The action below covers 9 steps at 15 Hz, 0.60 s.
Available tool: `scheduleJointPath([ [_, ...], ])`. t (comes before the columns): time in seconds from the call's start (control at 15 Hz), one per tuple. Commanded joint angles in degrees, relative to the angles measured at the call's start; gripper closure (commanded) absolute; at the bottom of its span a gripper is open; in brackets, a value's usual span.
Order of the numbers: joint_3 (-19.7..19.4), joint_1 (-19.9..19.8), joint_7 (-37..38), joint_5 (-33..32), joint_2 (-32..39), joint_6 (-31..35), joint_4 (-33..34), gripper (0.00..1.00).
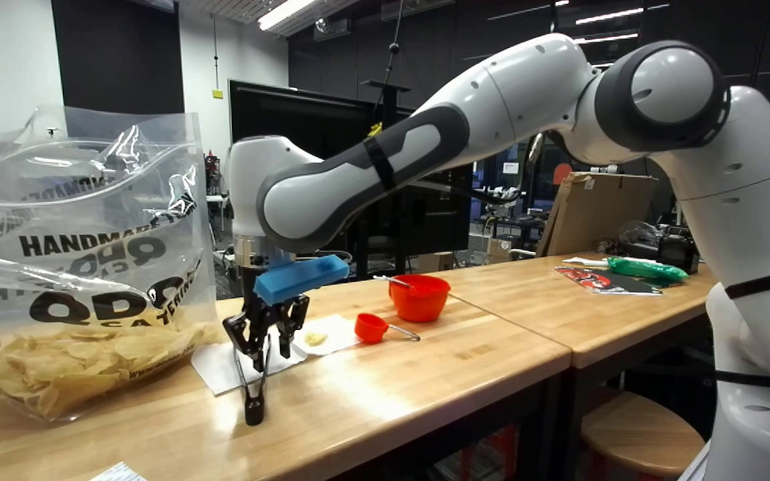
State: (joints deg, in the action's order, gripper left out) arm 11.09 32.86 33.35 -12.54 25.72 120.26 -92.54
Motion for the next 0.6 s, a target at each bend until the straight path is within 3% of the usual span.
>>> scheduleJointPath([
  [0.0, -0.1, 0.1, 0.6, 0.1, 0.1, -0.1, 0.7, 0.83],
  [0.2, -0.1, -0.1, 0.5, 0.2, 0.0, -0.2, 0.8, 1.0],
  [0.53, -0.1, -0.2, 0.6, 0.2, 0.1, -0.4, 1.2, 0.99],
])
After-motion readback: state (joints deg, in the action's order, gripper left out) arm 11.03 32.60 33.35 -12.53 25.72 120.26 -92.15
